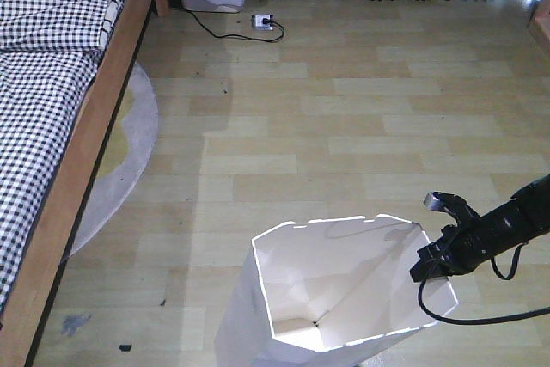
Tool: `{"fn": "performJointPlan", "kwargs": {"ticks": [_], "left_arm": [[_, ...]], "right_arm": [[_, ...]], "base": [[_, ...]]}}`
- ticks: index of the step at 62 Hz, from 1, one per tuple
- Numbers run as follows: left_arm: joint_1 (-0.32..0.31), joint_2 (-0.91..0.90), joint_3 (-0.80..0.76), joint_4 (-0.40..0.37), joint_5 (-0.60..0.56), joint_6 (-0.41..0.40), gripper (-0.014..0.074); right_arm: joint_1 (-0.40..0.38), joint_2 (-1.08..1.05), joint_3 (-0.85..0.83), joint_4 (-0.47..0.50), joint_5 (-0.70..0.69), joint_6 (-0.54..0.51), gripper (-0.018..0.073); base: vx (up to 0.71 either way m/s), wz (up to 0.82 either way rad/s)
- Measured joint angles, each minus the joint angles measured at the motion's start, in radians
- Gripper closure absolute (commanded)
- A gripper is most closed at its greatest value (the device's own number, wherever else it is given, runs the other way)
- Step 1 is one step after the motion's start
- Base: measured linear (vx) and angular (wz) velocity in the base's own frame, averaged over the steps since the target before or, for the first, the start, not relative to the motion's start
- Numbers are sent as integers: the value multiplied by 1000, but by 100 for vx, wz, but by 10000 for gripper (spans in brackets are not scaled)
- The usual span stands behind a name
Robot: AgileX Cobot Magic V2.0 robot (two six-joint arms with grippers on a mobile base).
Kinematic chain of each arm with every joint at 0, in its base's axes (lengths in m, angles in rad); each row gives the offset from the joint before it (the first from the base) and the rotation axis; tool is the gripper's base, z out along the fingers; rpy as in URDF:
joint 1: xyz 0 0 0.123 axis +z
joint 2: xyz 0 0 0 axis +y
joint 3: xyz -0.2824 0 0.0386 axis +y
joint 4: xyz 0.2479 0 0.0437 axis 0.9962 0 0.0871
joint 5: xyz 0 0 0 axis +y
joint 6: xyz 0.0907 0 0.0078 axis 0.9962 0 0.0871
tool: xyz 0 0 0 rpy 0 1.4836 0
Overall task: Move trash bin to bedside with robot
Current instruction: 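Drive toward the bed carrying the bin with the right gripper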
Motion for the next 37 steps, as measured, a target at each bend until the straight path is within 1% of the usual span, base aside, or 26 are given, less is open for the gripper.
{"fn": "performJointPlan", "kwargs": {"ticks": [37], "left_arm": [[0, 0, 0, 0, 0, 0, 602]], "right_arm": [[0, 0, 0, 0, 0, 0, 564]], "base": [[22, 0]]}}
